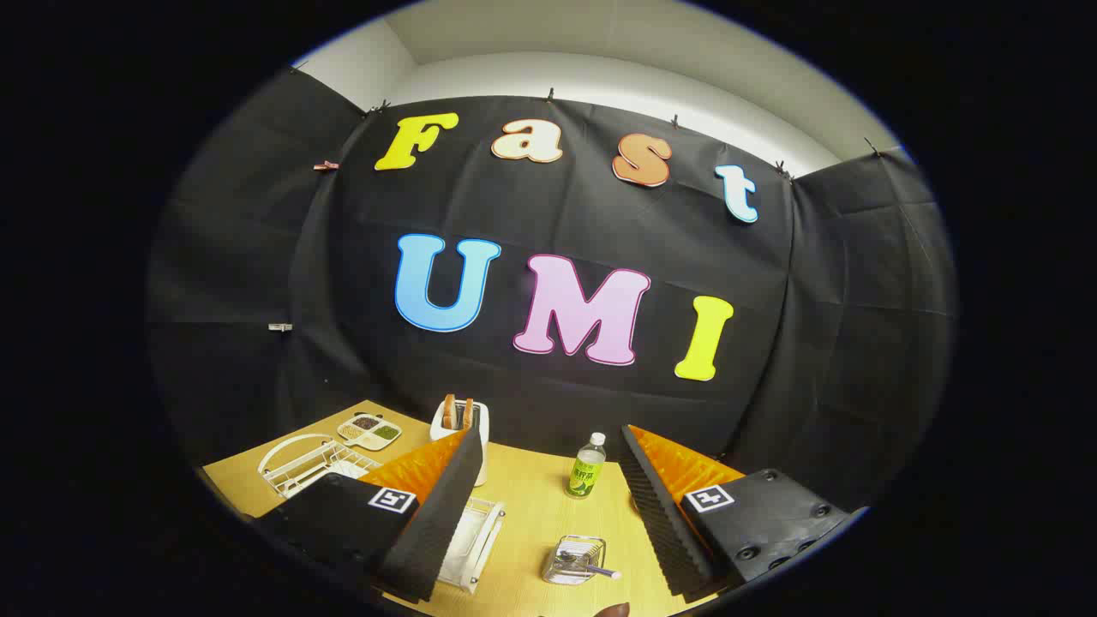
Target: Take the plate from the dish rack, then take the spoon from the basket and place it into the plate.
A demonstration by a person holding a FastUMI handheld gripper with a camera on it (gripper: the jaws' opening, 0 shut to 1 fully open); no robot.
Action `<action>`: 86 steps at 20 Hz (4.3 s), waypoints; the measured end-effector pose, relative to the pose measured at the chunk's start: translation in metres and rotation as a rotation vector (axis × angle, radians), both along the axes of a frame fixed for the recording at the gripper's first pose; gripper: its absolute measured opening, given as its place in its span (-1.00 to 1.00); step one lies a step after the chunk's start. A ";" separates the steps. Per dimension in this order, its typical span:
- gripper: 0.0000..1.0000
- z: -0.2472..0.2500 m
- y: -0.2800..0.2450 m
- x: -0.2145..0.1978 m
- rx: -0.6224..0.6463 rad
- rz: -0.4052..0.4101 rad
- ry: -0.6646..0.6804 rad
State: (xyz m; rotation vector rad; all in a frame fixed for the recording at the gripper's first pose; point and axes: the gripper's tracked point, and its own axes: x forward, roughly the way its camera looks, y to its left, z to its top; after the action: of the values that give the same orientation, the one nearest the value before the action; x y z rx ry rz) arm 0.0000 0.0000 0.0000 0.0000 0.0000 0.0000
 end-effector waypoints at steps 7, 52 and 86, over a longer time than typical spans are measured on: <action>0.96 -0.004 0.000 0.002 0.003 0.000 0.009; 0.46 -0.229 0.185 0.109 0.094 0.104 0.876; -0.42 -0.169 0.044 -0.014 0.401 0.192 0.841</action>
State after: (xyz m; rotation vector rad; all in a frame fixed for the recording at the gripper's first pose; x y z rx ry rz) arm -0.0144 0.0443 -0.1694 0.4011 0.8410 0.1925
